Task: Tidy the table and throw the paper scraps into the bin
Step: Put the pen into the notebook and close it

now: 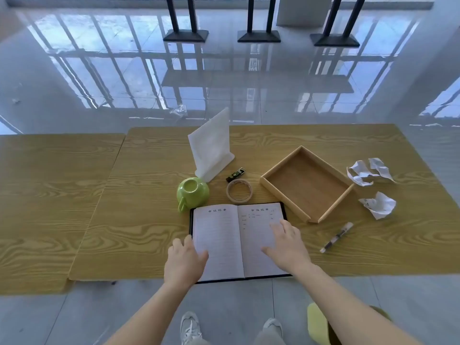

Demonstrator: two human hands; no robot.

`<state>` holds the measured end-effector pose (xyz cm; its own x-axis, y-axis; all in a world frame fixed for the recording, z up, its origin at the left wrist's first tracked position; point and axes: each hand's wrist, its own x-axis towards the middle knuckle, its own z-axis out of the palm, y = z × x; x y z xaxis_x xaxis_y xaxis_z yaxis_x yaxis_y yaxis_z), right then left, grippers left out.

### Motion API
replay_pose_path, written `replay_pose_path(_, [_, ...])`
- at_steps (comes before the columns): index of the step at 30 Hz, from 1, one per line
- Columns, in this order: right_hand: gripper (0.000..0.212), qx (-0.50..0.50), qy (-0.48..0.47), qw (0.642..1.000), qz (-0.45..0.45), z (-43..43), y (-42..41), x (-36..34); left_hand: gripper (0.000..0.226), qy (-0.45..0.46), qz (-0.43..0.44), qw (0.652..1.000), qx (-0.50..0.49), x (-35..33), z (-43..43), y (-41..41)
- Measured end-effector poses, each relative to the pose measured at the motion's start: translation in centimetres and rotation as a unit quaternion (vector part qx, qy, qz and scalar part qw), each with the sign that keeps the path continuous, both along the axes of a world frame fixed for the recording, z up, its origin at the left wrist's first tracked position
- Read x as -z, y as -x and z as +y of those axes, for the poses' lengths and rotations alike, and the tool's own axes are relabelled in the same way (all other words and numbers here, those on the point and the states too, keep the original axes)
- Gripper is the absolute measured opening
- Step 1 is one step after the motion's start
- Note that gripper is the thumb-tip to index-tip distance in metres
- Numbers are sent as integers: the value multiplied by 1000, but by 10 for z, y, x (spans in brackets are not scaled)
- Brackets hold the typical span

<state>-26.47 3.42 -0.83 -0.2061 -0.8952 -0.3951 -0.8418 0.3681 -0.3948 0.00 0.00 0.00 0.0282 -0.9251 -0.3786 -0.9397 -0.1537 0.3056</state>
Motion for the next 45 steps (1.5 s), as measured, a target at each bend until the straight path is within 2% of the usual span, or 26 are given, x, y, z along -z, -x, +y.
replay_pose_path(4, [76, 40, -29, 999, -5, 5, -2, 12, 46, -69, 59, 992, -86, 5, 2, 6])
replay_pose_path(13, [66, 40, -23, 999, -4, 13, 4, 24, 72, -69, 123, 976, -165, 17, 0, 0])
replay_pose_path(18, [52, 56, -1, 998, -29, 14, 10, 21, 40, -38, 222, 949, -220, 6, -7, -2])
replay_pose_path(23, [48, 167, 49, 982, -67, 15, 17, 15, 38, 2, 271, 937, -221, -8, -7, -1])
replay_pose_path(28, [45, 164, 62, 979, -108, 15, 26, 12, 34, 51, 318, 925, -201, -21, -1, 12])
replay_pose_path(31, [40, 204, 72, 965, -150, 14, 28, 13, 35, 81, 324, 929, -162, -31, 1, 26])
replay_pose_path(37, [36, 383, 58, 868, -312, 8, 38, 11, 40, 157, 294, 943, -9, -50, 6, 73])
replay_pose_path(45, [33, 412, 32, 826, -383, 8, 46, 13, 35, 169, 204, 957, 117, -48, 21, 139])
